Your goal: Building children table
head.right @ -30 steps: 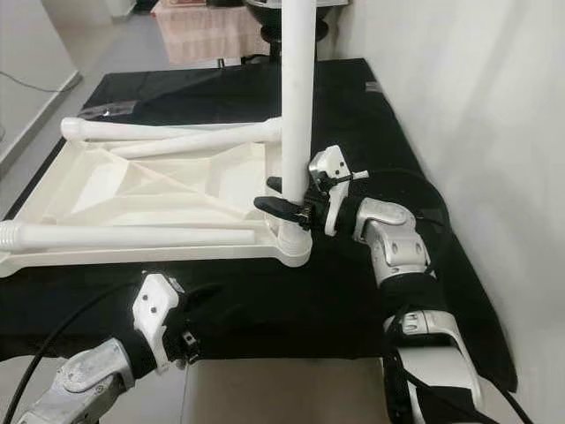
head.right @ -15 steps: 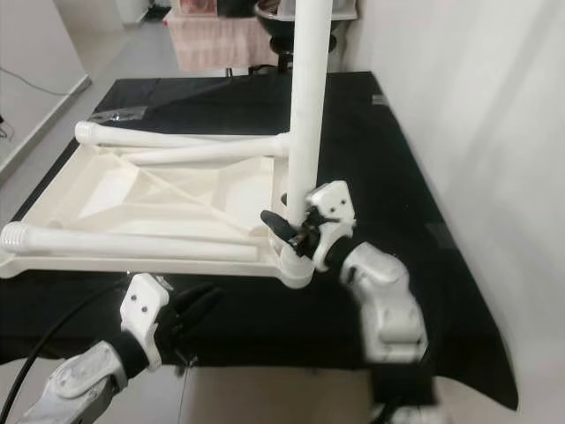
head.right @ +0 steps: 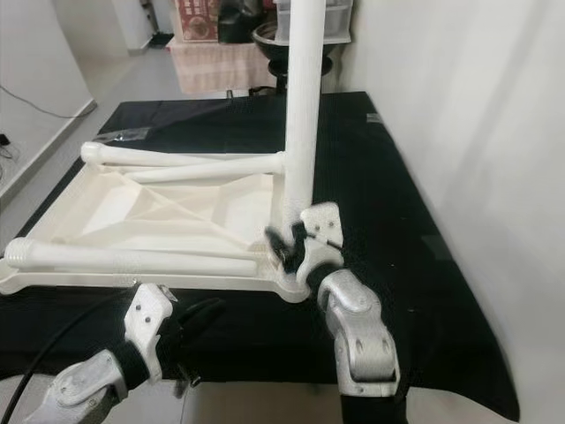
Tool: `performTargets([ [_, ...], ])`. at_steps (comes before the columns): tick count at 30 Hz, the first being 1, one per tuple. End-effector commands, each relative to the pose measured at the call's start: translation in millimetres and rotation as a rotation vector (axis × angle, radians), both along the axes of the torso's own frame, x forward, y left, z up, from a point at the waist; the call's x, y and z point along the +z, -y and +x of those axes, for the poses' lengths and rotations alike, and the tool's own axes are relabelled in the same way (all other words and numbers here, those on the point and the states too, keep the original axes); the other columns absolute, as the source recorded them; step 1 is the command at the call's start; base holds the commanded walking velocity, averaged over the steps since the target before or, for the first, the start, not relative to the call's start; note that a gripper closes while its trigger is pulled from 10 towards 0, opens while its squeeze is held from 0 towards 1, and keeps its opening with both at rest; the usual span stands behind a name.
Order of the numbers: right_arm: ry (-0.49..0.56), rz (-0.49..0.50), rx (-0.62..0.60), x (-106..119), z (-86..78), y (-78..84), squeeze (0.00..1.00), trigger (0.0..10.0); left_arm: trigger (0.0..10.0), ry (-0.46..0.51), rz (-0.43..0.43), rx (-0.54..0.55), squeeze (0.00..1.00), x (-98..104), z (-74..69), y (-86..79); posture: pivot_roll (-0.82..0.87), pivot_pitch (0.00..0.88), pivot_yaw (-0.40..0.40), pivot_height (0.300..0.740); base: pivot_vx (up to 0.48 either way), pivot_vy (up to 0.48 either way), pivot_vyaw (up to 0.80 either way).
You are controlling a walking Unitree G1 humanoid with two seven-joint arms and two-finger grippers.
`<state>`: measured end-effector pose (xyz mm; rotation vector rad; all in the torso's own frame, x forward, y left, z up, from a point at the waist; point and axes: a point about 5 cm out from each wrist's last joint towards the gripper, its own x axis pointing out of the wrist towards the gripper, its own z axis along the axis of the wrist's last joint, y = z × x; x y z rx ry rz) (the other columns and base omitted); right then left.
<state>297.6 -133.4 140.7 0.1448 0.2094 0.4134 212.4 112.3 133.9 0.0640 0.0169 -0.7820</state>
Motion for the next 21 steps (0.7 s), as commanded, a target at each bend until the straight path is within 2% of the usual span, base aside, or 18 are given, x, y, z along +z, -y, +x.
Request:
performTargets([
  [1,0.073,0.086,0.121,15.7,6.3,-1.8,1.00,10.0,10.0,-0.024,-0.006,-0.014,0.00,-5.3,0.0,2.1,0.01,0.079,0.013,0.740,0.000,0.000,0.00],
  [2,0.100,0.088,0.198,21.0,8.9,1.1,1.00,10.0,10.0,-0.024,-0.009,-0.015,0.00,-5.4,0.2,2.9,0.01,0.079,0.013,0.740,0.000,0.000,0.00],
  [3,0.100,0.088,0.198,21.0,8.9,1.1,1.00,10.0,10.0,-0.024,-0.009,-0.015,0.00,-5.4,0.2,2.9,0.01,0.079,0.013,0.740,0.000,0.000,0.00],
  [4,0.118,0.083,0.278,25.2,10.6,4.3,0.73,10.0,10.0,-0.024,-0.011,-0.017,0.00,-5.6,0.5,3.9,0.01,0.076,0.010,0.740,0.000,0.000,0.00],
  [5,0.137,0.069,0.350,29.5,12.3,8.0,0.00,10.0,10.0,-0.024,-0.012,-0.018,0.00,-5.8,0.8,4.8,0.01,0.073,0.009,0.740,0.000,0.000,0.00],
  [7,0.137,0.069,0.350,29.5,12.3,8.0,0.00,10.0,10.0,-0.024,-0.012,-0.018,0.00,-5.8,0.8,4.8,0.01,0.073,0.009,0.740,0.000,0.000,0.00],
  [8,0.154,-0.024,0.555,37.3,18.4,16.0,0.00,10.0,10.0,-0.022,-0.018,-0.024,0.00,-5.8,1.7,7.1,0.01,0.069,0.005,0.740,0.000,0.000,0.00],
  [11,0.150,-0.068,0.626,39.4,20.9,20.0,0.00,10.0,10.0,-0.021,-0.022,-0.028,0.00,-5.7,2.0,8.1,0.01,0.069,0.005,0.740,0.000,0.000,0.00],
  [12,0.144,-0.104,0.684,42.4,25.3,23.5,0.00,10.0,0.7,-0.019,-0.027,-0.028,0.00,-5.4,2.1,8.8,0.02,0.065,0.001,0.740,0.000,0.000,0.00],
  [13,0.144,-0.104,0.684,42.4,25.3,23.5,0.00,10.0,0.7,-0.019,-0.027,-0.028,0.00,-5.4,2.1,8.8,0.02,0.065,0.001,0.740,0.000,0.000,0.00],
  [14,0.137,-0.118,0.739,46.2,29.6,24.8,0.00,10.0,0.0,-0.016,-0.028,-0.028,0.00,-5.1,1.9,9.0,0.03,0.065,-0.002,0.740,0.000,0.000,0.00],
  [16,0.135,-0.134,0.796,52.4,41.3,23.2,0.00,10.0,0.0,-0.010,-0.031,-0.025,0.00,-4.4,1.8,9.0,0.03,0.066,-0.002,0.740,0.000,0.000,0.00],
  [21,0.134,-0.127,0.826,54.9,49.9,20.0,0.00,10.0,0.0,-0.007,-0.036,-0.016,0.00,-4.3,2.6,9.2,0.04,0.066,-0.005,0.740,0.000,0.000,0.00],
])
